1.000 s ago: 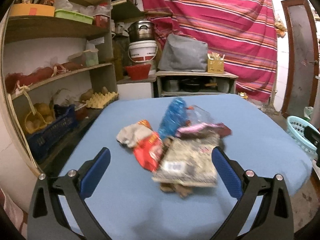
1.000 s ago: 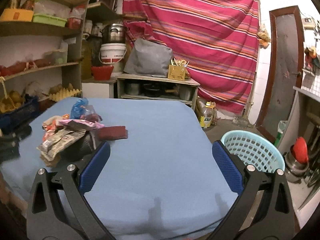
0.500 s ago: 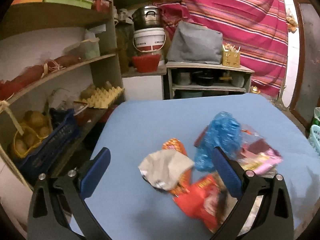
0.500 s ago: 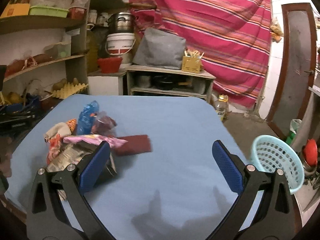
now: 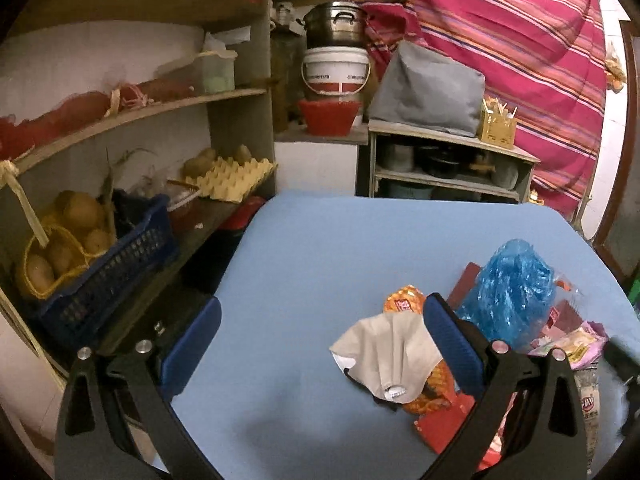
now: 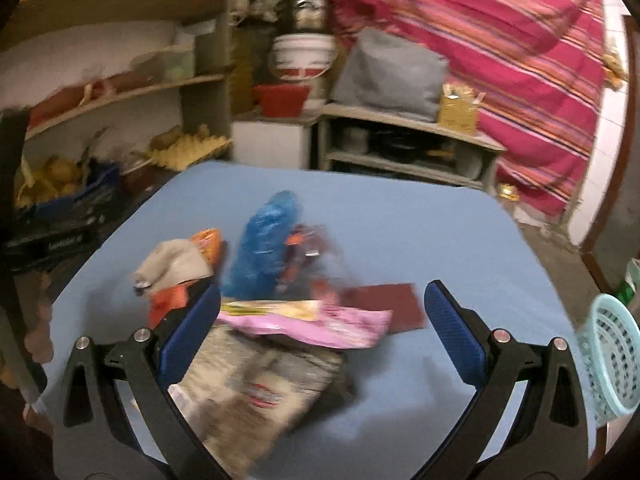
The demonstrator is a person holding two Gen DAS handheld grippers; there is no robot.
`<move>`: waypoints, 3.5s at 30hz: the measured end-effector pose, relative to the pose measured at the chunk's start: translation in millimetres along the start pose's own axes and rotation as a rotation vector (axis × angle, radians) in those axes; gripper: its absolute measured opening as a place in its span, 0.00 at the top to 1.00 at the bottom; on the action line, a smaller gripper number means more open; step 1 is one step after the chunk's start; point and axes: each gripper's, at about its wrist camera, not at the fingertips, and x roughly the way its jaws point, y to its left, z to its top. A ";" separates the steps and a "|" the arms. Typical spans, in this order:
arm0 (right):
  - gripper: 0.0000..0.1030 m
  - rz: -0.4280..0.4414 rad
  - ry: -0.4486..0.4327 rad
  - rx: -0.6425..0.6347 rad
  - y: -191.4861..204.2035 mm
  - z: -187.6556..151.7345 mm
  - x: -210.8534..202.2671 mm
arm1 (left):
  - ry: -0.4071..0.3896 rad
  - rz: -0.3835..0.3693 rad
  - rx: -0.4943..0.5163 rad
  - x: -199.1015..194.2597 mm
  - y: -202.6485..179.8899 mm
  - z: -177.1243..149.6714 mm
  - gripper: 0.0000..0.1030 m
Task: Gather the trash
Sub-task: 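Grasp the pink wrapper with the right gripper while the left gripper grasps the white cloth, then carry both items over the light blue basket and open both grippers to drop them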
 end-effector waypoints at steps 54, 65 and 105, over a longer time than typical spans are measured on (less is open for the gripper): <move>0.99 -0.058 -0.036 -0.020 -95.4 -10.5 -6.2 | 0.274 -0.175 0.049 80.9 -35.0 -32.5 0.54; 0.99 -0.069 -0.061 0.009 -104.9 -9.0 -16.2 | 0.230 -0.120 0.079 67.4 -37.7 -20.3 0.80; 0.99 -0.205 -0.208 0.148 -283.5 -10.5 -132.4 | -0.041 -0.189 0.157 -62.5 -224.7 45.5 0.80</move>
